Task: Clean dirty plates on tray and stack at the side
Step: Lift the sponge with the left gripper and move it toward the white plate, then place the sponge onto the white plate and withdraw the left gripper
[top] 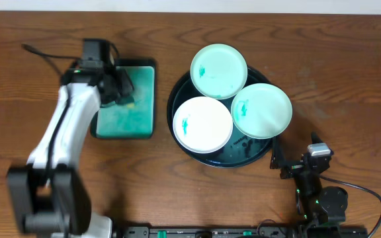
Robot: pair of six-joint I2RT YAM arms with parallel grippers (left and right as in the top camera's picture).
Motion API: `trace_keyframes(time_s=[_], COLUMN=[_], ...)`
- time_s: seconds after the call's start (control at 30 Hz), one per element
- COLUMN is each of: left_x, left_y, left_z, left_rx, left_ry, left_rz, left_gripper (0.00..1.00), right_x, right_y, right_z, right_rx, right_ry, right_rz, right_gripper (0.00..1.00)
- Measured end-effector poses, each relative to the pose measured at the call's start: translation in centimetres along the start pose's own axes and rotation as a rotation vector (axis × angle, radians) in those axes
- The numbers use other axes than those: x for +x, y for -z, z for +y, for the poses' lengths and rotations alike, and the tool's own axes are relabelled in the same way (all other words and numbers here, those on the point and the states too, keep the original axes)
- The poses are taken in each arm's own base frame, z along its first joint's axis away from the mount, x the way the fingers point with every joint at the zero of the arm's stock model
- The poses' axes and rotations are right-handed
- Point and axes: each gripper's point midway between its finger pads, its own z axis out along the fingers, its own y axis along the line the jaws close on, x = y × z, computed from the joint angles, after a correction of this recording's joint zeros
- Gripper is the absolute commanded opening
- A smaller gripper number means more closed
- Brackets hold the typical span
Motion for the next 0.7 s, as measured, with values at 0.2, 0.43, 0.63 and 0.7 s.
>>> trace_keyframes(time_s=[0.2,0.43,0.63,0.7], left_x=[-1.8,3.8,11.6,13.8], left_y=[9.0,5.1,-2.2,-4.1], left_z=[-5.6,-10.6,-12.8,-13.0], left_rx=[0.175,0.199,0.107,0.077], left_ry=[0.002,-0.045,-0.123,-0.15], left_rz=[-0.193,-0.024,0.199,0.252], left_gripper=[0.07,0.07,0.07,0.07], right_x=[0.0,0.0,0.0,0.0], right_y=[0.0,0.0,0.0,0.0], right_z=[0.0,0.0,0.0,0.0], right_rx=[0.0,0.0,0.0,0.0], right_ry=[0.0,0.0,0.0,0.0], right_rz=[0.0,0.0,0.0,0.0], right_gripper=[0.99,0.99,0.99,0.99])
